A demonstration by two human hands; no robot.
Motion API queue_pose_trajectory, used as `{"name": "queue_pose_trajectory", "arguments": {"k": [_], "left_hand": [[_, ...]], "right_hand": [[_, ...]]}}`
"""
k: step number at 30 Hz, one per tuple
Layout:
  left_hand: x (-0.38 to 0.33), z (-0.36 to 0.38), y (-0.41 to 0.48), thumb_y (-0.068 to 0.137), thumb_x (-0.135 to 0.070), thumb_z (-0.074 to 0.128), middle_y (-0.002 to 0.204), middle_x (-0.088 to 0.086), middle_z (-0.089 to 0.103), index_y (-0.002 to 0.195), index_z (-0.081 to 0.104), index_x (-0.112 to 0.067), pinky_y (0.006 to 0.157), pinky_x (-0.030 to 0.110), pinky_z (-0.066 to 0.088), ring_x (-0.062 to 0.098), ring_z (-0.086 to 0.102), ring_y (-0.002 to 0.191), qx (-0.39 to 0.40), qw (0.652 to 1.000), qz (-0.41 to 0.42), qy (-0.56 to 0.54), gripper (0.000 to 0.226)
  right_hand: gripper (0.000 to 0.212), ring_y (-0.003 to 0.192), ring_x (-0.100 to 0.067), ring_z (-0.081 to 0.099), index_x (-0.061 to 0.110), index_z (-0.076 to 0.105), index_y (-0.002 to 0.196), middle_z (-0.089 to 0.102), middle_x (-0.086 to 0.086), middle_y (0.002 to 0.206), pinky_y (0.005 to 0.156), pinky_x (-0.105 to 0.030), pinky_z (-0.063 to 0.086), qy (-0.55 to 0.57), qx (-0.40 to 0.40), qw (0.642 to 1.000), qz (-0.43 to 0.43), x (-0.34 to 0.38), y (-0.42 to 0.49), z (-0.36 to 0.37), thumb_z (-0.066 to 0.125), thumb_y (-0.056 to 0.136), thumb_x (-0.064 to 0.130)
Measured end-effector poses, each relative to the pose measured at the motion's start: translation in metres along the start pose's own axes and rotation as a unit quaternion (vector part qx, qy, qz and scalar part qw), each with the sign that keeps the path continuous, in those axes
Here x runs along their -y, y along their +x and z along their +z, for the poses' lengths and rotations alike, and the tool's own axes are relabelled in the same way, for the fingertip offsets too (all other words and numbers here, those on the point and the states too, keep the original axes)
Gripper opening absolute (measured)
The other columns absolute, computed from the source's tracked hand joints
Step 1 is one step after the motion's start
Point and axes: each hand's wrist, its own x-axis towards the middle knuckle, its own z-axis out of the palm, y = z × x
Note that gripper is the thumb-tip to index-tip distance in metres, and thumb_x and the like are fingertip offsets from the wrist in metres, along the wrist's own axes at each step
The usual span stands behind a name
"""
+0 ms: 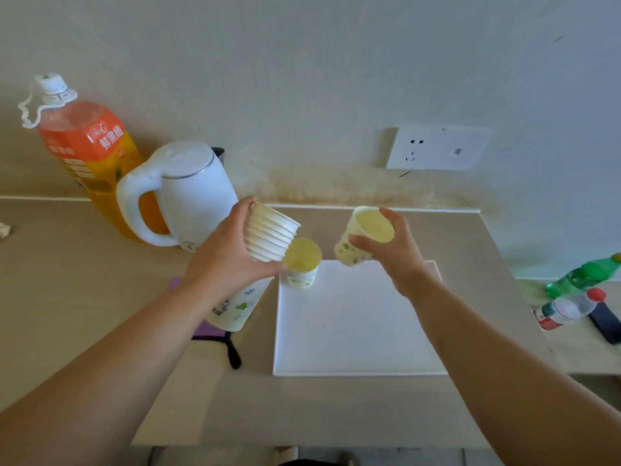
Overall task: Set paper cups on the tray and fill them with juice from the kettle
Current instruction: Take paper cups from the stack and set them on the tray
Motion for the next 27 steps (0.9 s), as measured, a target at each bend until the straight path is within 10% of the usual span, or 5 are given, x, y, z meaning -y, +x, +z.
{"name": "queue_pose_trajectory", "arguments": {"k": [16,27], "left_hand": [[0.012,0.01,-0.015,0.06,-0.038,0.087,0.125,-0.013,0.04,0.144,0.019,-0.035,0.097,0.04,0.045,0.015,0.049,0.117,-0.026,0.997,-0.033,-0.063,0.108],[0.007,0.011,-0.015,0.061,-0.037,0.087,0.125,-0.015,0.038,0.145,0.017,-0.035,0.095,0.036,0.044,0.014,0.048,0.117,-0.022,0.998,-0.035,-0.051,0.109]], "right_hand": [[0.109,0.124,-0.02,0.048,0.023,0.022,0.148,0.047,0.0,0.133,0.105,-0.045,0.041,-0.157,0.047,0.986,-0.007,-0.09,0.011,0.014,0.089,0.062,0.014],[0.061,0.101,-0.021,0.056,0.018,0.054,0.116,0.063,0.001,0.106,0.077,-0.028,0.04,-0.277,0.035,0.96,-0.025,-0.109,0.032,0.015,0.084,0.065,0.032]]}}
